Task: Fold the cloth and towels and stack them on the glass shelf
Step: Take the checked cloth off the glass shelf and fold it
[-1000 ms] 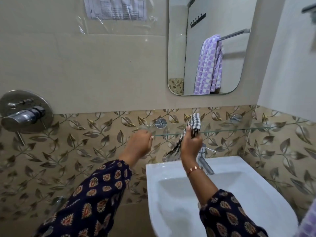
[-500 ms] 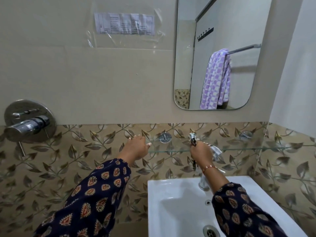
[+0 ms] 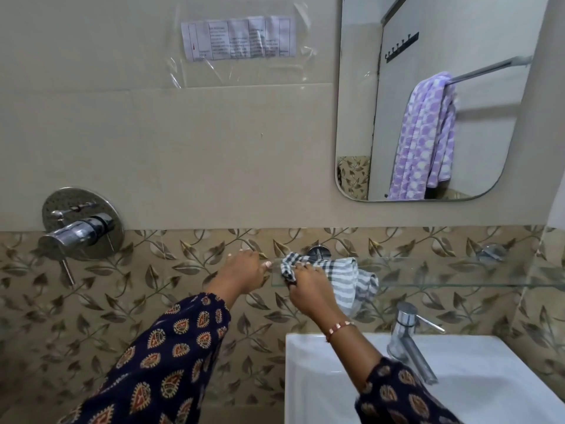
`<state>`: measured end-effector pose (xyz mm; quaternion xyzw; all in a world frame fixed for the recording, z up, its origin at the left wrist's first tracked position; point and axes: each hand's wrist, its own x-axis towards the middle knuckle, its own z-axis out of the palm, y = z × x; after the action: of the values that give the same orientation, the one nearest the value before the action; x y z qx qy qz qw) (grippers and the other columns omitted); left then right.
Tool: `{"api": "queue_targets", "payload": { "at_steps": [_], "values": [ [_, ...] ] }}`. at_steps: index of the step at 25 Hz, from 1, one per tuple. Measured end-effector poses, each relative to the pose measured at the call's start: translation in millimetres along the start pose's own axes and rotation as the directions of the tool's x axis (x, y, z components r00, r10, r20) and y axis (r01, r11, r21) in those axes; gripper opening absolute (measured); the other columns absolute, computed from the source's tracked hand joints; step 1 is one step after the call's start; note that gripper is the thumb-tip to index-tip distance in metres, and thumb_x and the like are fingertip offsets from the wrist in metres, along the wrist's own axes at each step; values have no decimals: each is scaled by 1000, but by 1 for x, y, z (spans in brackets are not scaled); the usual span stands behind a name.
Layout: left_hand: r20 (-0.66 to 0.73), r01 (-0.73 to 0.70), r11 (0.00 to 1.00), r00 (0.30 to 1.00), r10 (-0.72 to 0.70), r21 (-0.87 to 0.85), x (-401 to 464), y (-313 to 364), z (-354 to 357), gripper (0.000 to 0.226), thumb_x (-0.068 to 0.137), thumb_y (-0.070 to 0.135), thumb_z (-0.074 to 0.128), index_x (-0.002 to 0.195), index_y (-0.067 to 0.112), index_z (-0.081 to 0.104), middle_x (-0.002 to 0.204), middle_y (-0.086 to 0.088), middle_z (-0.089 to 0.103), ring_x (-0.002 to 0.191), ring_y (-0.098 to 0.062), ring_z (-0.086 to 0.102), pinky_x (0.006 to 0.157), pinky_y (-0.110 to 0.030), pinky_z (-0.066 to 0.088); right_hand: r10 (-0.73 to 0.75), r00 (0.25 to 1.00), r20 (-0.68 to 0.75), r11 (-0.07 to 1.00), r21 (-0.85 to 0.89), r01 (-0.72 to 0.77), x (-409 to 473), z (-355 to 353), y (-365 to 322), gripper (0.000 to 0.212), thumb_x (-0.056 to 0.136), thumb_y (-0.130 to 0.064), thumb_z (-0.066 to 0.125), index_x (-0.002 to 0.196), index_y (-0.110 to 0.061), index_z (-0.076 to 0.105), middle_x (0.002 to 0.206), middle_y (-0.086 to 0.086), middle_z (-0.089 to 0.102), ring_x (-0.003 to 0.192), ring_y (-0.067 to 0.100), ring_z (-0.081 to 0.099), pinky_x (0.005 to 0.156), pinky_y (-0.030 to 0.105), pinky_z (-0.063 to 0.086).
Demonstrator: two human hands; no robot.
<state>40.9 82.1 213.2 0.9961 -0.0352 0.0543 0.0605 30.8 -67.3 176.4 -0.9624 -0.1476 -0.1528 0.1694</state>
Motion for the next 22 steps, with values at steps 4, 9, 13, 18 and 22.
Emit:
{"api": "queue_targets", "payload": {
  "at_steps": [4,9,13,18,22],
  "values": [
    [21,20,1000,1000,-20,-5,-2,-9,-1,57,98,40,28,143,5,28,152,-12,29,142,-26,24,117,-46,16,16,999,45,1000,-4,-16,14,5,-3,39,90,-18,44,125,-4,53,137,14,50,128,28,42,111,37,28],
    [3,75,996,997,-75,-45,-18,-28,-5,49,97,39,32,130,4,43,140,-15,44,131,-29,38,111,-43,29,208,974,90,978,-13,-208,43,-1,2,42,94,-29,41,125,-3,54,138,17,49,129,32,42,108,39,31],
    [25,138,990,990,-139,10,-18,-39,-7,53,98,39,28,134,2,39,144,-18,40,134,-31,34,113,-44,26,66,988,137,997,-34,-62,36,-7,-18,43,94,-23,40,133,-5,45,142,16,45,131,32,39,108,38,29],
    [13,119,992,993,-120,37,-12,-31,-9,49,98,39,29,128,4,45,138,-17,46,130,-31,39,110,-43,28,-110,989,96,991,87,101,7,-5,-25,43,93,-17,41,134,-7,44,141,12,47,128,27,42,106,32,31],
    [33,118,993,992,-119,14,-14,-31,-4,47,97,41,29,120,5,49,132,-16,50,125,-30,43,107,-43,30,150,981,124,984,81,-161,38,-6,11,37,94,-26,42,122,-3,53,132,17,54,120,32,50,100,35,38]
  ]
}}
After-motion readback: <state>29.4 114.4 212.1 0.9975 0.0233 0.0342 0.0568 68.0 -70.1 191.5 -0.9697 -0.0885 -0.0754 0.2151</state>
